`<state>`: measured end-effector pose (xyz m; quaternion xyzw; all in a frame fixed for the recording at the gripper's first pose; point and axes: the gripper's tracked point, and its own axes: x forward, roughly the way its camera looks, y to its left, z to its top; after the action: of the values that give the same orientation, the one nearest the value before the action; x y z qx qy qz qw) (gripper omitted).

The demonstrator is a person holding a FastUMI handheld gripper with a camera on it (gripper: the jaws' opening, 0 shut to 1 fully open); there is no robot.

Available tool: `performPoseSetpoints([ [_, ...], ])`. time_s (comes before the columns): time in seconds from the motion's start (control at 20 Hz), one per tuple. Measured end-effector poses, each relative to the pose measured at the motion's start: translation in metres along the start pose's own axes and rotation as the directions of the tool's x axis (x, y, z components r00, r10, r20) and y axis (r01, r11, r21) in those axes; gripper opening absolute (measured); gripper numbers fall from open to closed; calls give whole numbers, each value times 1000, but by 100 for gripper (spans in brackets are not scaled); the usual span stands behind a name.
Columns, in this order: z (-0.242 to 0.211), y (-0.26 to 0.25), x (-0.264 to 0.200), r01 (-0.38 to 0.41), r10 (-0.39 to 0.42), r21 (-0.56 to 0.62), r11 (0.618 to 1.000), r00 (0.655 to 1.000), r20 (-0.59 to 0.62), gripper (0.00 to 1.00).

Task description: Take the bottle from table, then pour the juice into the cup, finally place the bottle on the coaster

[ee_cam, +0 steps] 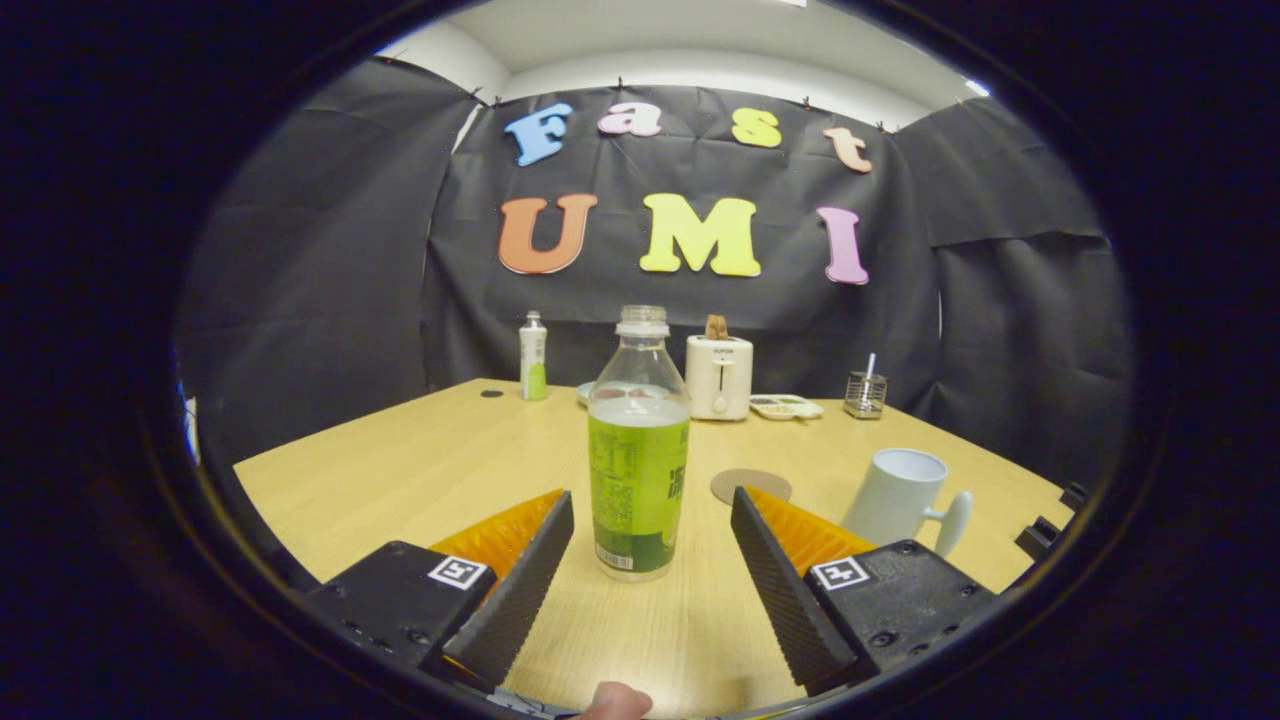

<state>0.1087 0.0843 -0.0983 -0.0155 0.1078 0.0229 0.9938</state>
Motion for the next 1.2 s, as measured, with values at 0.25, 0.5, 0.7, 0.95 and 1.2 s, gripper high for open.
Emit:
performPoseSetpoints([
  [0.25, 3, 10, 28, -19, 19, 11, 1000, 999, -33, 100],
  [0.5, 3, 16, 54, -24, 26, 21, 999, 996, -81, 100],
  [0.7, 5, 14, 60, -9, 10, 11, 1000, 996, -92, 100],
  [0.95, 8, 14, 66, -28, 30, 23, 999, 994, -104, 83],
  [1.2, 39, -3, 48, -51, 59, 169, 984, 997, -41, 79],
])
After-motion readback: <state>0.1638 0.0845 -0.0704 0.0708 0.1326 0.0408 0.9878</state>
